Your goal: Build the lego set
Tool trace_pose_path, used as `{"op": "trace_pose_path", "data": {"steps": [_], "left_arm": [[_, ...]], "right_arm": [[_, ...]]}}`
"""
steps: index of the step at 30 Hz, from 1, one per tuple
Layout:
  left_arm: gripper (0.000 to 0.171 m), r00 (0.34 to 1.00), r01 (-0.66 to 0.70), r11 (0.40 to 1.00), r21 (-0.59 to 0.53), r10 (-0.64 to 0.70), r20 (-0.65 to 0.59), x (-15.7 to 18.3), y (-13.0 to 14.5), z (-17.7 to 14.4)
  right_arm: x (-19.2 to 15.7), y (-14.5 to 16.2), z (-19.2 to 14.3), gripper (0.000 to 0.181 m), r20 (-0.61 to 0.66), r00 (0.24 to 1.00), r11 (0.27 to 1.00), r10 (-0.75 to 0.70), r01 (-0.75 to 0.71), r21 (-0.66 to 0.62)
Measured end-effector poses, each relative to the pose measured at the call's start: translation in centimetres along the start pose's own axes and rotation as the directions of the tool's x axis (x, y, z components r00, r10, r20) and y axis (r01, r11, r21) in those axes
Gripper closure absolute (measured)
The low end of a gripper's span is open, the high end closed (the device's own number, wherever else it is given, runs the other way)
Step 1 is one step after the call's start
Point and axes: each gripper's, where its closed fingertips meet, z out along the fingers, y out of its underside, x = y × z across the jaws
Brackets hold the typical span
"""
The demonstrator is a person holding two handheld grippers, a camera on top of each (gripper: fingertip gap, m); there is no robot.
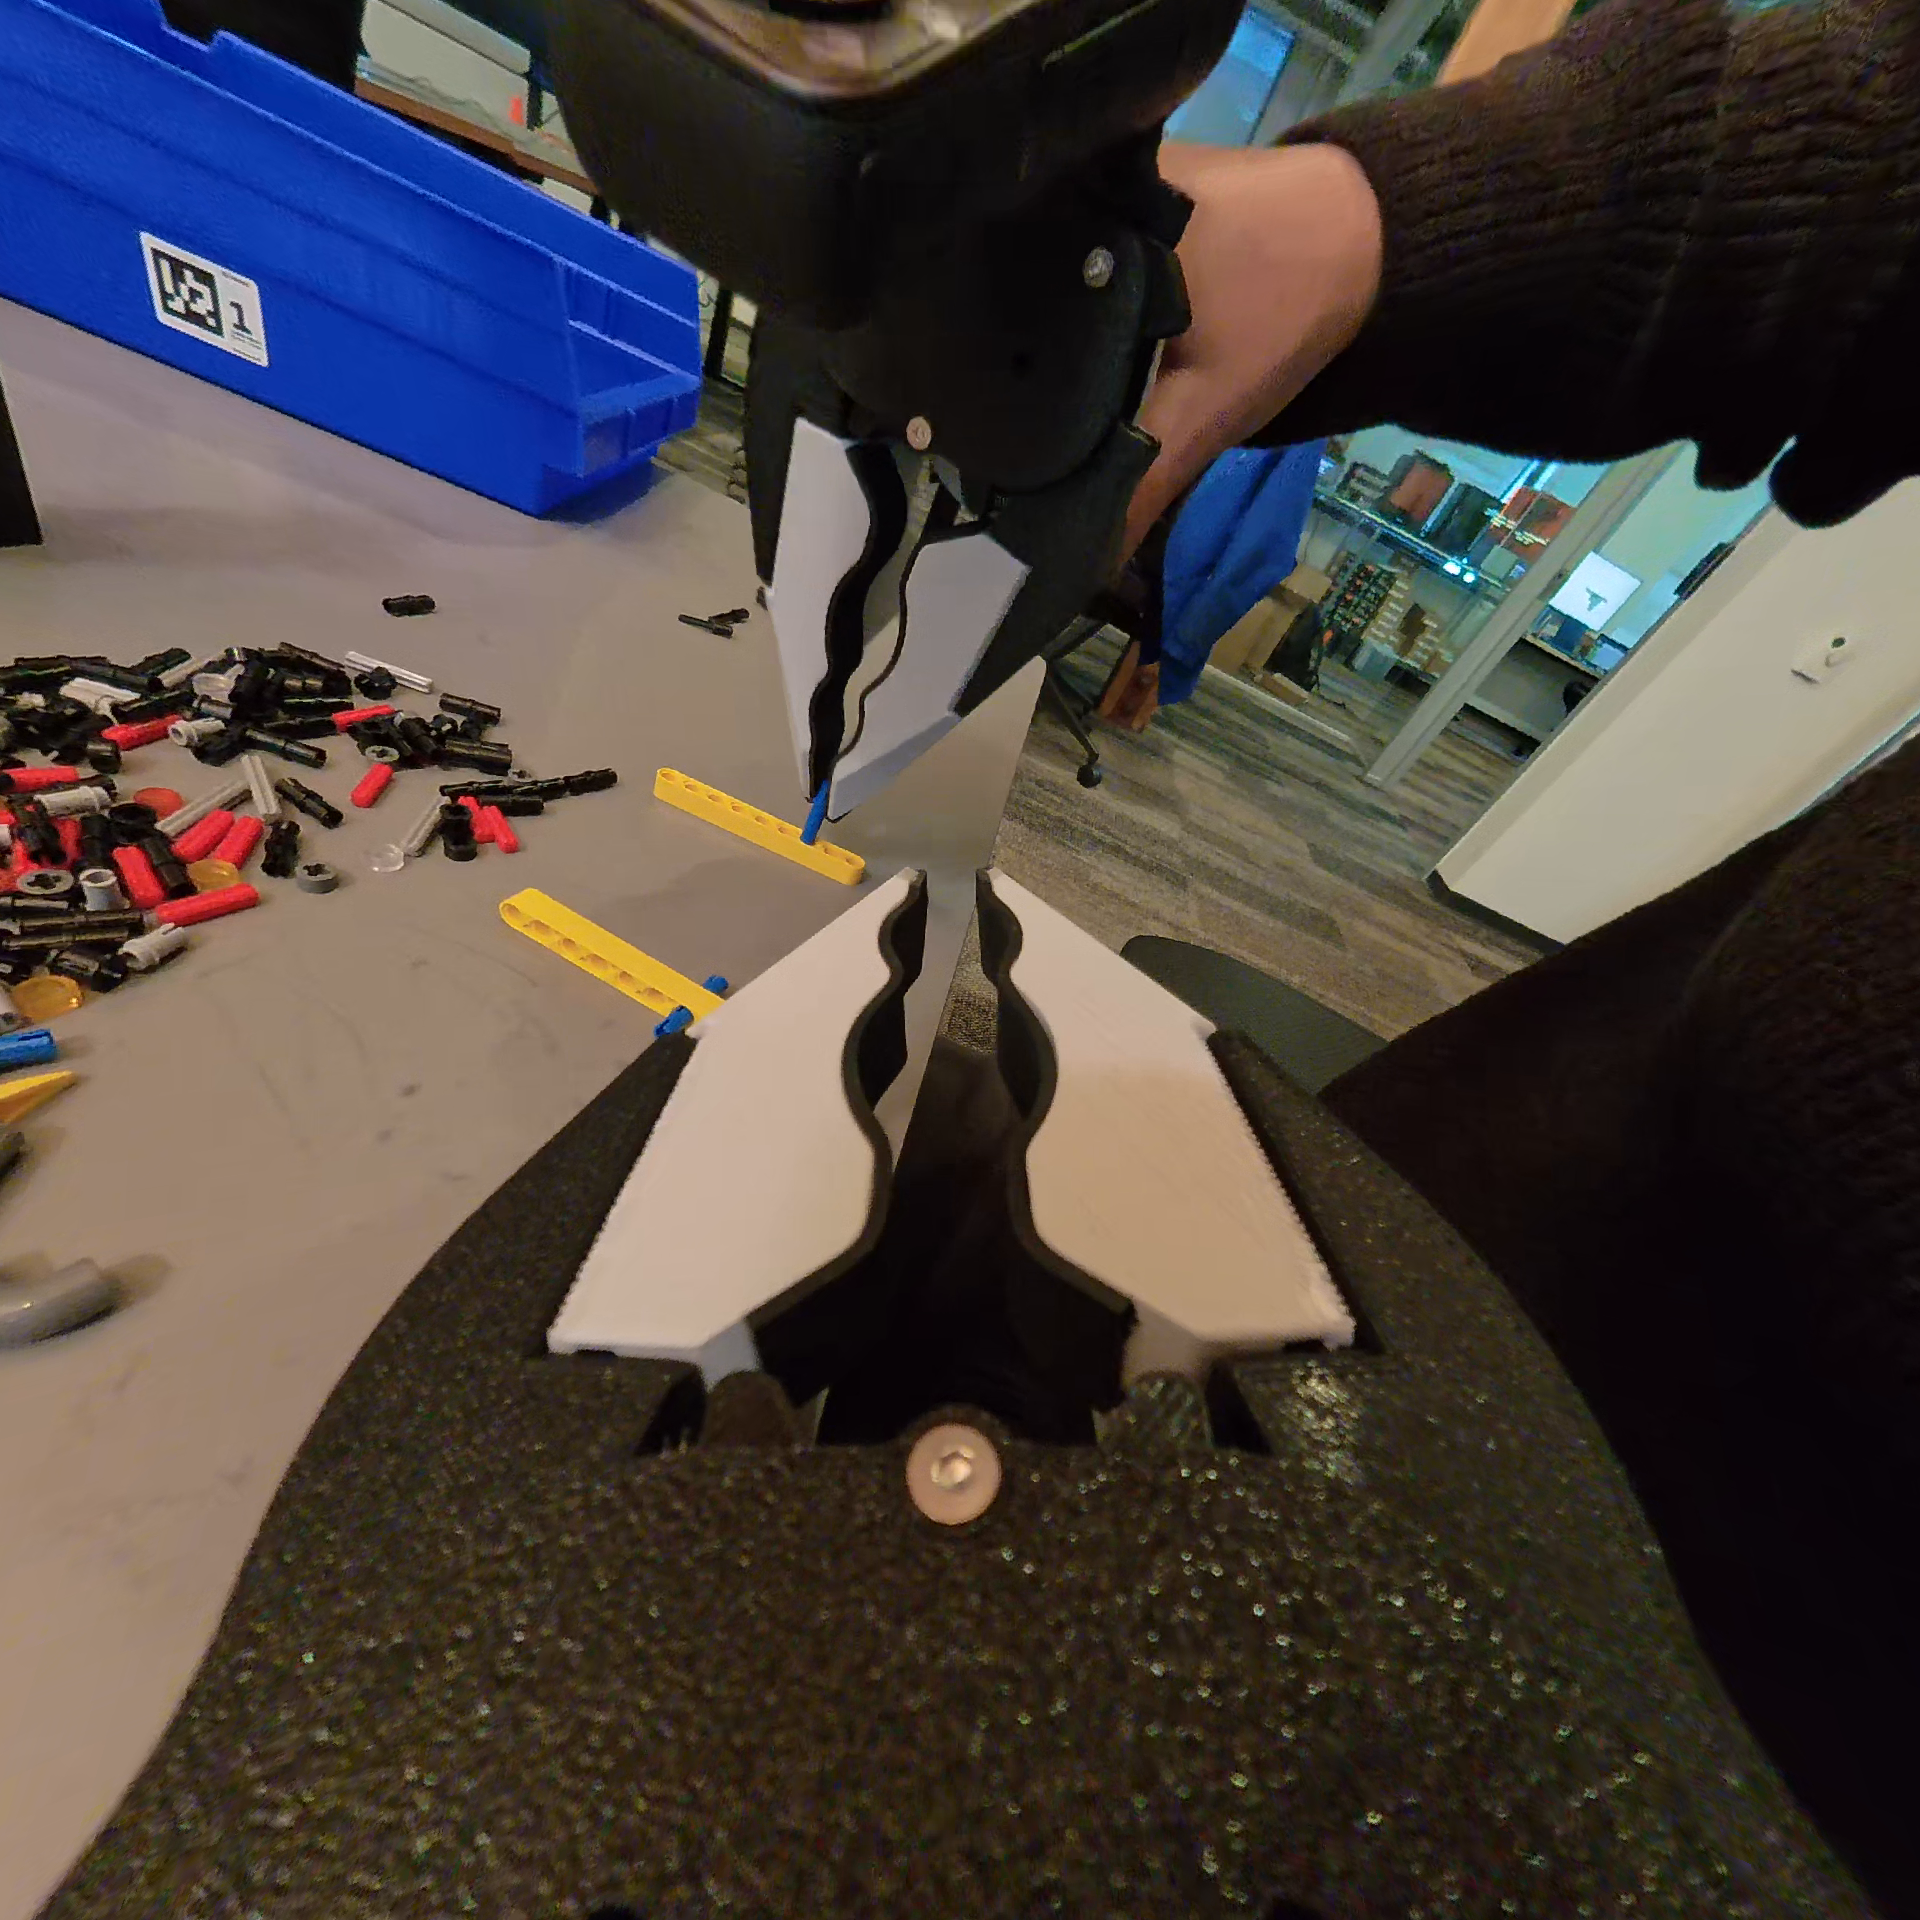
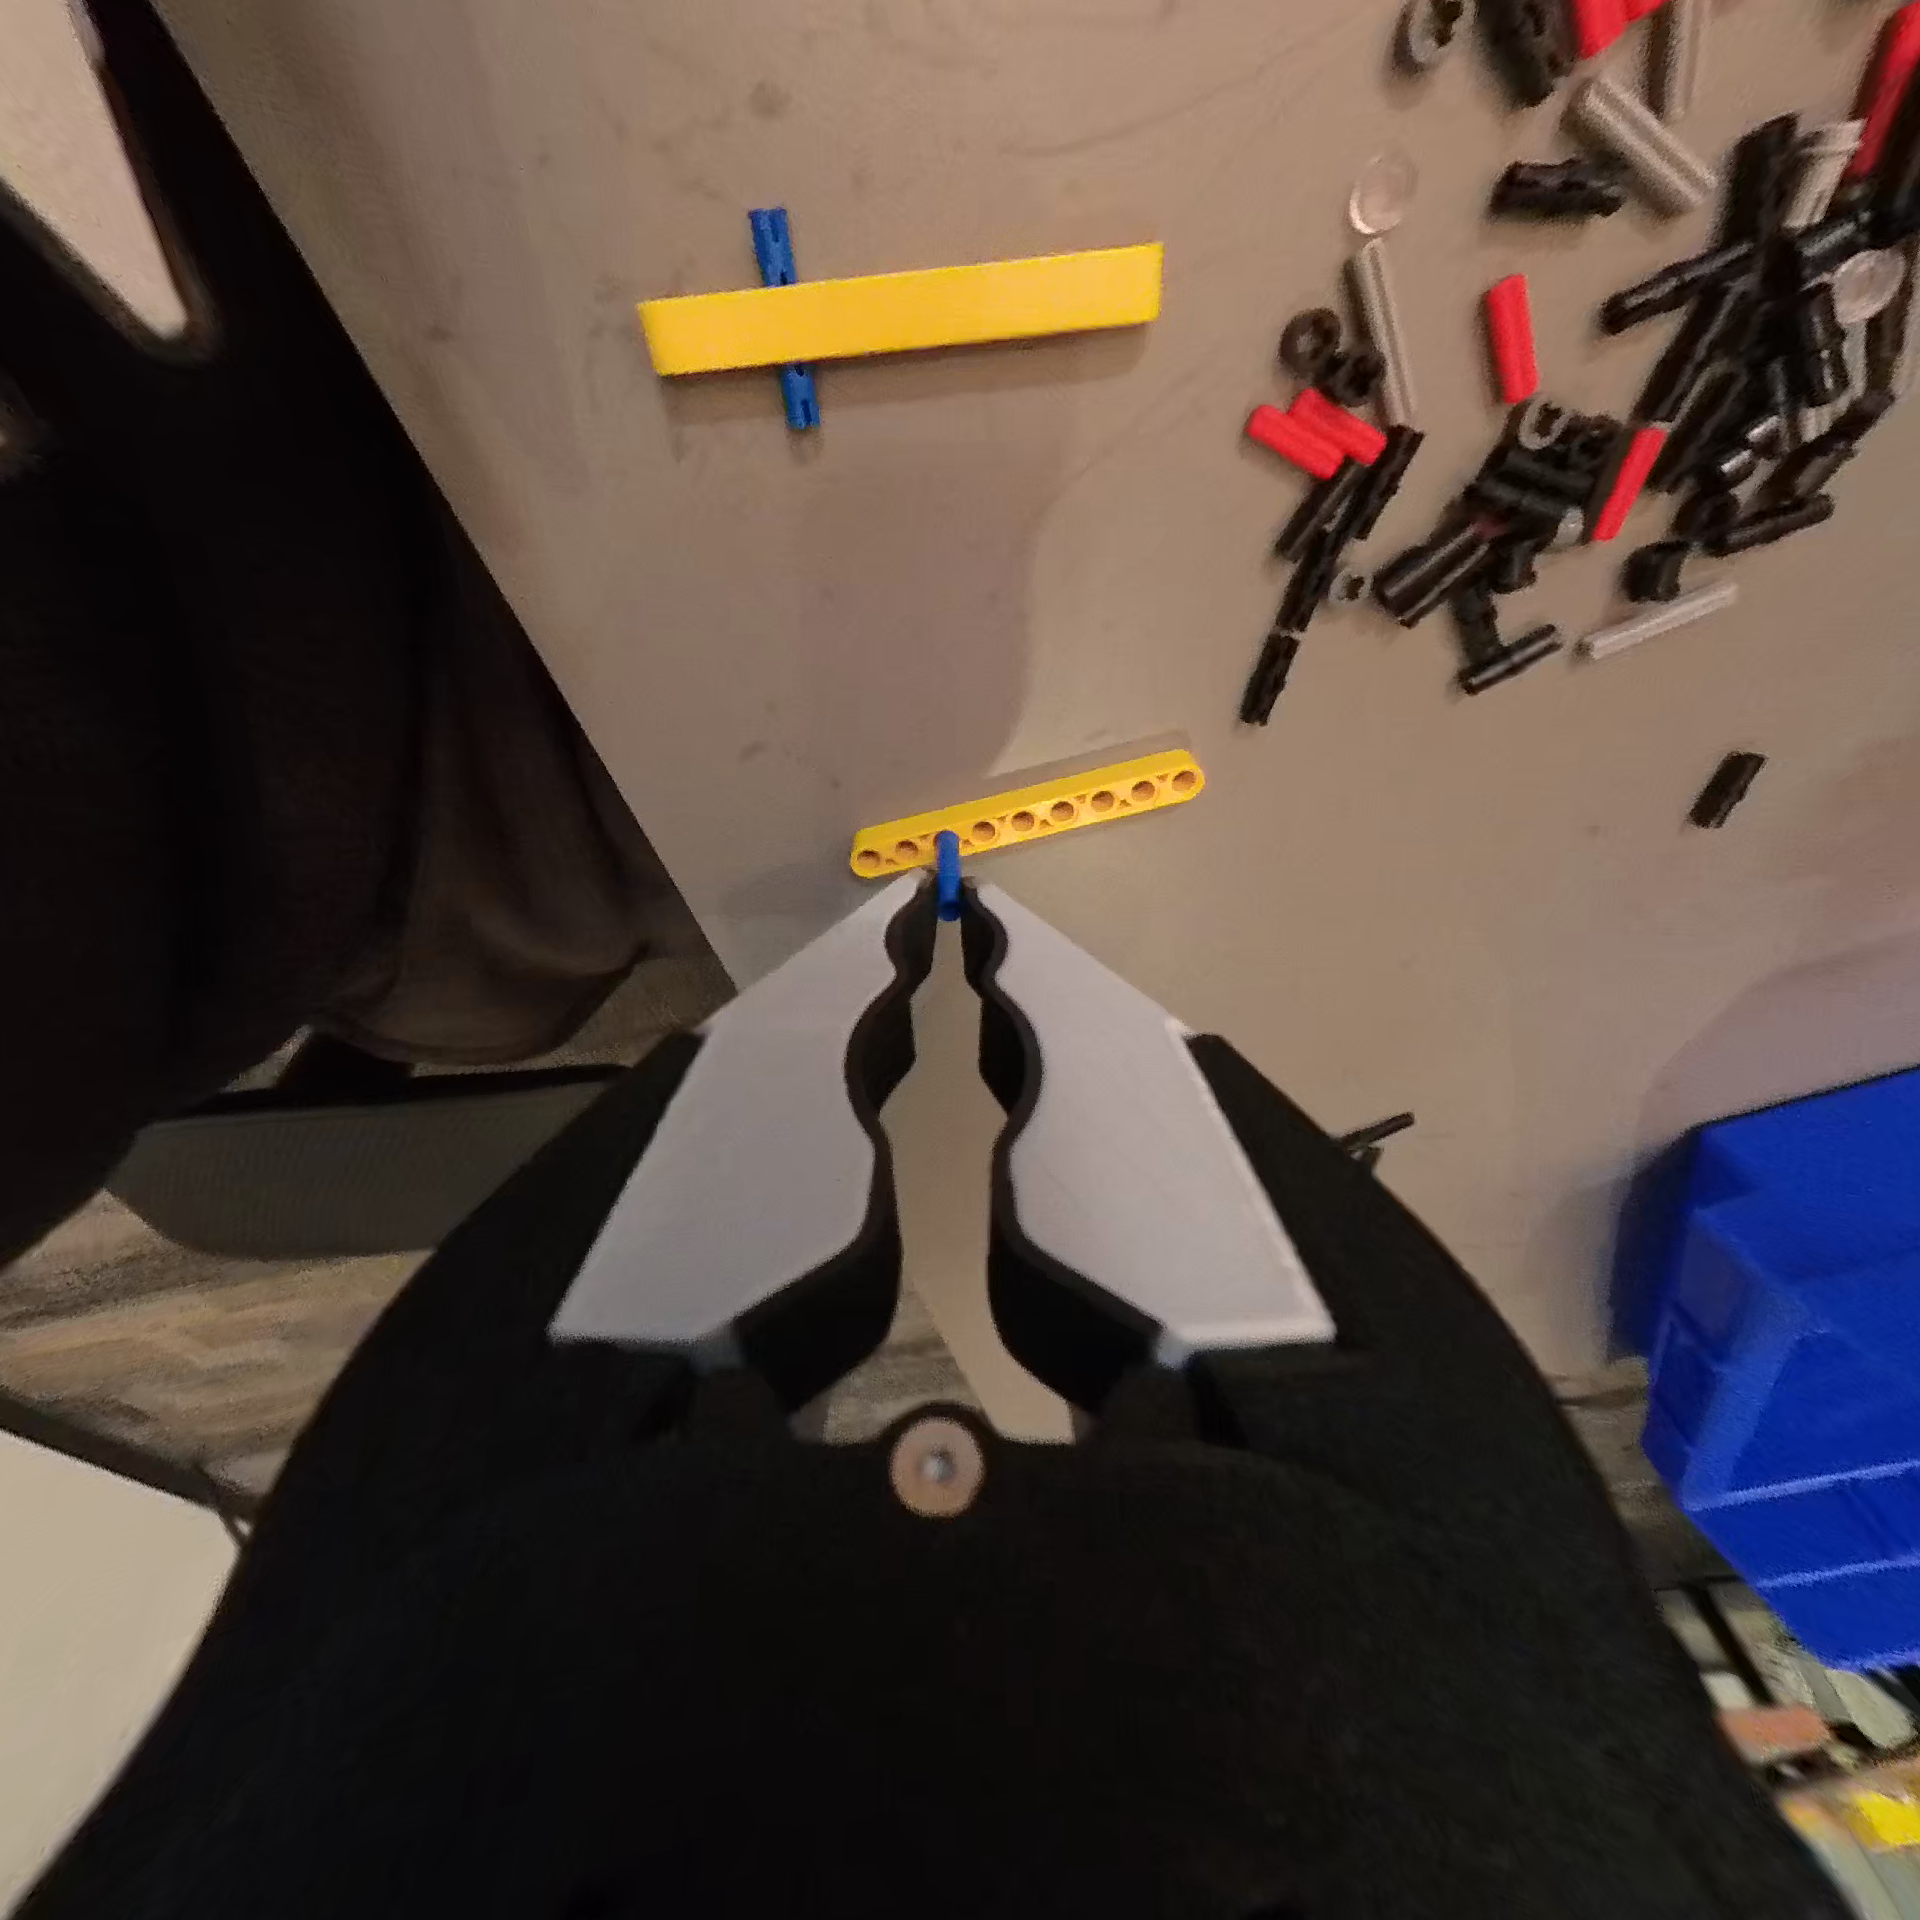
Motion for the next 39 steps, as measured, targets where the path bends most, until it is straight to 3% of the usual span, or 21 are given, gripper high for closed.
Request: {"op": "trace_pose_path", "data": {"steps": [8, 13, 15, 20, 23, 26, 29, 32, 35, 39], "left_arm": [[0.162, 1.000, -0.001, 1.000, -0.004, 0.001, 0.001, 0.0, 0.1, 0.0], [0.162, 1.000, 0.007, 1.000, 0.000, -0.007, -0.002, 0.0, 0.0, -0.1], [0.162, 1.000, 0.010, 1.000, 0.000, -0.010, -0.003, -0.1, 0.0, -0.1], [0.162, 1.000, 0.019, 1.000, 0.006, -0.019, -0.008, -0.1, -0.1, -0.1], [0.162, 1.000, 0.026, 1.000, 0.011, -0.026, -0.008, -0.1, -0.2, -0.1], [0.162, 1.000, 0.026, 1.000, 0.017, -0.026, -0.002, -0.2, -0.3, -0.1], [0.162, 1.000, 0.014, 1.000, 0.019, -0.015, 0.011, -0.3, -0.3, -0.1], [0.162, 1.000, -0.005, 1.000, 0.022, 0.005, 0.030, -0.3, -0.3, -0.1], [0.158, 0.998, -0.024, 0.999, 0.045, 0.021, 0.056, -0.5, -0.6, 0.0], [0.153, 0.999, -0.023, 0.996, 0.081, 0.020, 0.043, 0.2, -1.0, 0.1]], "right_arm": [[0.1, 0.0, 0.0, 0.178, -0.023, 0.955, 0.951, -0.295, 0.291, -0.104], [-1.3, 0.3, 1.4, 0.178, 0.075, 0.947, 0.946, -0.311, 0.316, -0.073], [-1.1, 0.3, 1.8, 0.178, 0.026, 0.937, 0.932, -0.348, 0.349, -0.096], [-0.7, -1.2, -0.4, 0.177, -0.013, 0.975, 0.973, -0.224, 0.224, 0.059], [-0.2, -2.9, -3.3, 0.177, 0.045, 0.998, 0.959, -0.043, 0.029, 0.280], [-0.6, -4.7, -5.6, 0.177, 0.174, 0.979, 0.855, 0.106, -0.179, 0.486], [0.4, -4.3, -7.5, 0.177, 0.166, 0.965, 0.770, 0.205, -0.264, 0.581], [0.8, -3.8, -10.9, 0.177, 0.245, 0.928, 0.618, 0.281, -0.370, 0.693], [-1.0, -4.5, -12.4, 0.177, 0.366, 0.887, 0.457, 0.283, -0.460, 0.761], [-4.2, -6.4, -11.2, 0.176, 0.449, 0.856, 0.305, 0.255, -0.512, 0.803]]}}
